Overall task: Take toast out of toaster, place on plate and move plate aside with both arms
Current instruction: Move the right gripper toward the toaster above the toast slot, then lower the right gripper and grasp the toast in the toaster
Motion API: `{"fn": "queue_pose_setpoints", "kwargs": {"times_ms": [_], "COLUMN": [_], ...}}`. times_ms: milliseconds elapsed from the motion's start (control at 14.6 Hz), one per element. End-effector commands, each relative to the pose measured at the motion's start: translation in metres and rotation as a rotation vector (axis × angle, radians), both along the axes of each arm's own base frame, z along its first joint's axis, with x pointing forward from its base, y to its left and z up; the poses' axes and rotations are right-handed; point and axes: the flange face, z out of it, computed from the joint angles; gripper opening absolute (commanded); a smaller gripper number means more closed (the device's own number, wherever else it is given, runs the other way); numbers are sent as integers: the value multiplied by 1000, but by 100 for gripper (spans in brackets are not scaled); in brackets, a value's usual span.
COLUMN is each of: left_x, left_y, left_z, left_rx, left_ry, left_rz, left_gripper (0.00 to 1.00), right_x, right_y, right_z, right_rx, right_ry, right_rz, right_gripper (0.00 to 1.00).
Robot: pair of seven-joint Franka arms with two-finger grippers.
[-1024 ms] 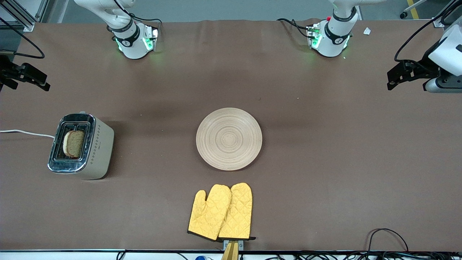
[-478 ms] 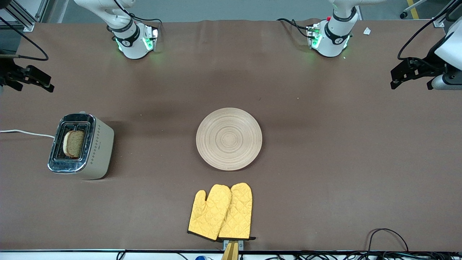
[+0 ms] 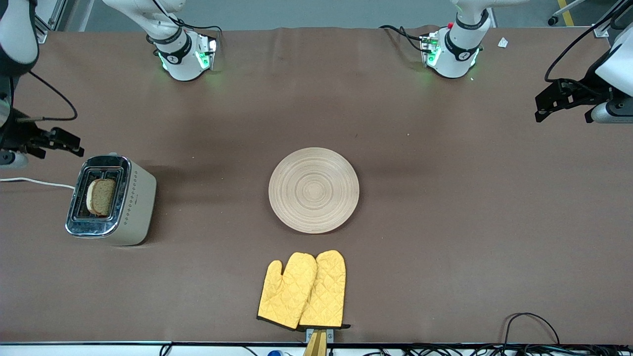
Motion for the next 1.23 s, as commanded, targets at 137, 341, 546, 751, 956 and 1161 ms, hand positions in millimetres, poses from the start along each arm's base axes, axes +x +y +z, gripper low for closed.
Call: {"fn": "queue_pose_setpoints", "kwargs": {"times_ms": [137,341,546,751,956,1161], "left_x": [3,2,2,2,4,7], "left_y": [-4,-7,-7,-9,-8,-10], "left_z": [-1,0,-2,-2,-3,-7], "left_rx": [-14,-14,-14,-13,-12,-10], "left_ry": [19,18,21,20,22,28], "left_rz": [-19,-19,-27,-22,-29,-32], "left_gripper": [100,100,100,100,100,100], "right_x": [19,30,36,39,39,45], "right_y": [-12,-6,2,12,11,12], "right_z": [-70,-95,-111,-121,-122,-102], "right_rx": [8,5,5,9,11,13], "right_ry": [-37,-46,-41,-23,-19,-18], "right_rz": [2,12,27,-21,-33,-31], "right_gripper": [100,100,45,7,1,0]}}
